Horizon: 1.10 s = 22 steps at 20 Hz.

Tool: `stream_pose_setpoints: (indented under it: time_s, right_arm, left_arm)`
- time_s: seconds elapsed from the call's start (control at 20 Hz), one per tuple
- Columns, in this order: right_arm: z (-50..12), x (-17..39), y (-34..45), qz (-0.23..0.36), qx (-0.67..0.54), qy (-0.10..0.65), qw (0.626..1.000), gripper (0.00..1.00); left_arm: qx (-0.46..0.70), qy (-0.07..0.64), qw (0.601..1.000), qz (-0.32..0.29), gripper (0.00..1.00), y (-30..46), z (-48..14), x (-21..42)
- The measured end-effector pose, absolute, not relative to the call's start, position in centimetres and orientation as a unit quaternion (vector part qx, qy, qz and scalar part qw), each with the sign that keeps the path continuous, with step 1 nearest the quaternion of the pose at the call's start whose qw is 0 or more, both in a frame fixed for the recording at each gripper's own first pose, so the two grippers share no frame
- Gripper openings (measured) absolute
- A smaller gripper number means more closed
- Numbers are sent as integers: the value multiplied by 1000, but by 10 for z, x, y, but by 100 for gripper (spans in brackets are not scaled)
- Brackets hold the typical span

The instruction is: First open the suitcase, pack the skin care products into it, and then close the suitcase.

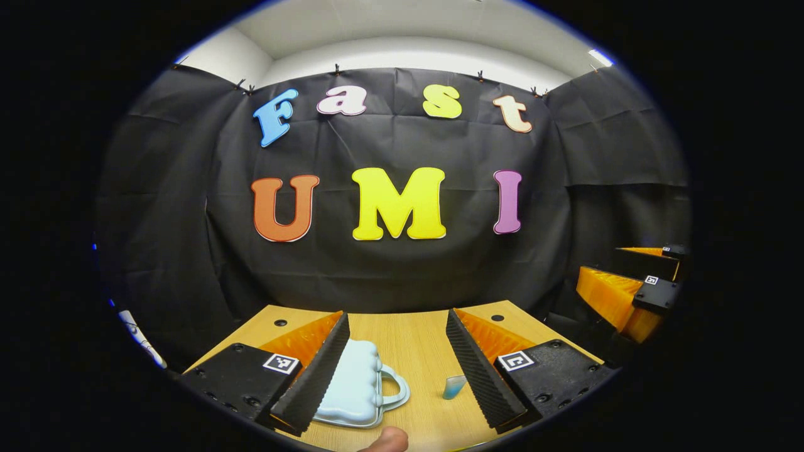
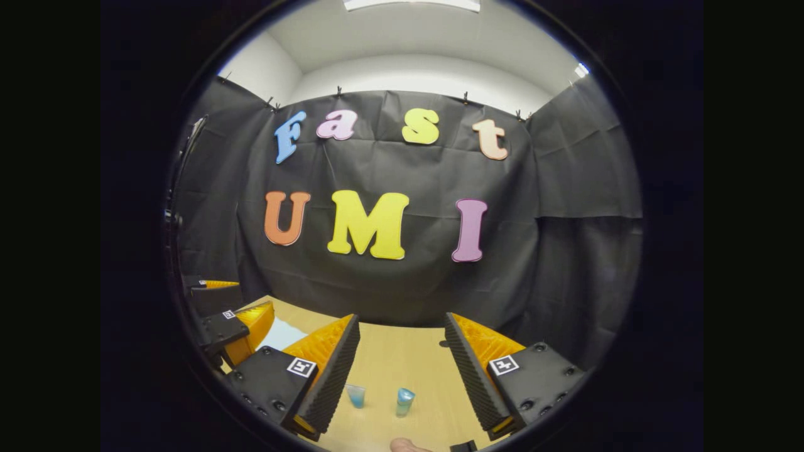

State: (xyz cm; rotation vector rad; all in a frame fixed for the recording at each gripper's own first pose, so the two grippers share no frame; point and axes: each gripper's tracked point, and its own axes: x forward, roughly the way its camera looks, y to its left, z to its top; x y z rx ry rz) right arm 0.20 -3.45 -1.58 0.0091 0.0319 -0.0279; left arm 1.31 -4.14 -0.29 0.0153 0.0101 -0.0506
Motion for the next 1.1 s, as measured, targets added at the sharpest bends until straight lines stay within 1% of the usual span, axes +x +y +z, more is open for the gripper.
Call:
stream_pose_setpoints:
  time_s: [0.1, 0.25, 0.4, 0.55, 0.7, 0.95, 1.0, 1.05, 1.1]
  right_arm:
    - [-20, 2, -39, -18, -2, 18, 1000, 81]
    - [-27, 2, -57, -35, -8, 26, 999, 81]
    - [-34, -1, -81, -58, -24, 30, 998, 81]
    - [-40, -2, -97, -75, -33, 38, 996, 81]
    - [-43, -3, -111, -90, -32, 44, 994, 81]
    - [-48, -2, -133, -111, -18, 51, 992, 81]
    - [-49, -3, -138, -114, -12, 51, 992, 81]
    - [-49, -3, -139, -113, -8, 51, 992, 81]
    - [-54, -2, -142, -113, -7, 52, 992, 81]
  left_arm:
    - [31, 11, 999, -21, 99, -38, -14, 17]
    - [86, 34, 996, -18, 99, -27, -57, 28]
    - [188, 59, 980, -14, 99, -16, -110, 38]
    - [309, 79, 948, -25, 98, -11, -161, 51]
    - [417, 73, 905, -49, 98, -19, -196, 60]
    - [528, 82, 843, -69, 97, -24, -238, 76]
    - [549, 79, 829, -73, 100, -28, -242, 78]
    - [565, 80, 817, -75, 97, -30, -247, 82]
    - [580, 84, 807, -72, 97, -29, -251, 87]
